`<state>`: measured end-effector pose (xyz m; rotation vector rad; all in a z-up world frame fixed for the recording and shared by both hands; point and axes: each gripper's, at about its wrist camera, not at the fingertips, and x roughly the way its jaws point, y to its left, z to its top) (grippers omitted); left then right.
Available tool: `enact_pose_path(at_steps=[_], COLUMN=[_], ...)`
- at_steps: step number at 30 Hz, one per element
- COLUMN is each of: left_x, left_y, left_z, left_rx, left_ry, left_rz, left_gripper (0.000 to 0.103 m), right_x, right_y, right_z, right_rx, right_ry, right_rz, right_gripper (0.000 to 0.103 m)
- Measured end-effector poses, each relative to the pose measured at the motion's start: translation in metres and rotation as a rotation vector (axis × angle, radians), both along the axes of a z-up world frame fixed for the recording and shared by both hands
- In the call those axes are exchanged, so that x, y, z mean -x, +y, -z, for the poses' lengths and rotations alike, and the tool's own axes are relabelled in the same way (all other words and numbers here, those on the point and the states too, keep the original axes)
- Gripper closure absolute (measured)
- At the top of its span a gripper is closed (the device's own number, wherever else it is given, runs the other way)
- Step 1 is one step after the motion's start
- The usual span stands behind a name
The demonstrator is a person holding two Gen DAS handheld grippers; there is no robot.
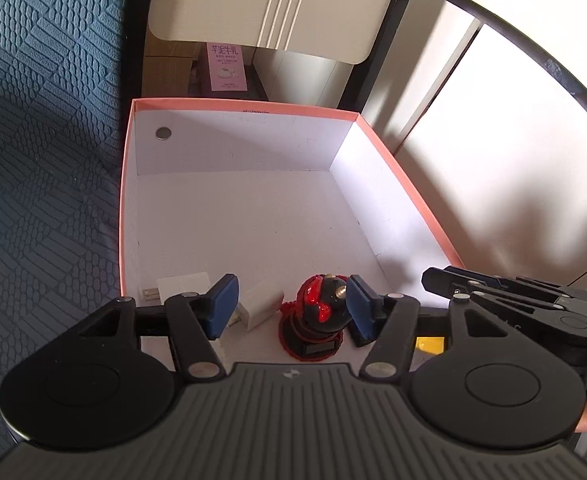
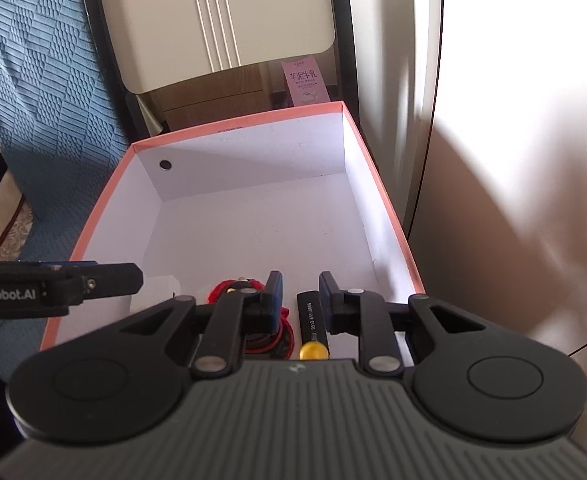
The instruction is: Organize rigid objects
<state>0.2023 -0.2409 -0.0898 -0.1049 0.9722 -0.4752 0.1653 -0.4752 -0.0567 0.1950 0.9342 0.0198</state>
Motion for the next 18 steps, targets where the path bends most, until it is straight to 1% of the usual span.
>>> enact_pose_path(at_steps=[3,6,12,15,18], left_x=[0.005,0.012,0.031,0.043,0.052], left_y=[0.004,0.007,0.02,0.026,0.033], left_z=[-0.018,-0.039,-0.077,-0.093,-0.106], left_rx=[0.002,0.019,0.055,0.065,0.08], left_ry=[-0.028,-0.062,-0.124,-0.154,-0.165], left_rz=[0.005,0.011,0.022,0.023,0.028], left_gripper=[0.038,0.038,0.038,0.038,0.038], right_x=[0.003,0.009,0.031,0.045,0.056], right_y=[0.002,0.003,0.015,0.023,0.032], right_z=[-0.015,-0.037,-0.08,-0.094,-0.103], right_rx=[0.002,-0.021,-0.039,-0.046,-0.047], right_ry=[-0.028,-0.067,-0.147,-0.17,-0.178], right_rz=[0.01,0.027,0.021,0.012,0.003], right_gripper=[0.079,0.079,0.078,0.078,0.078])
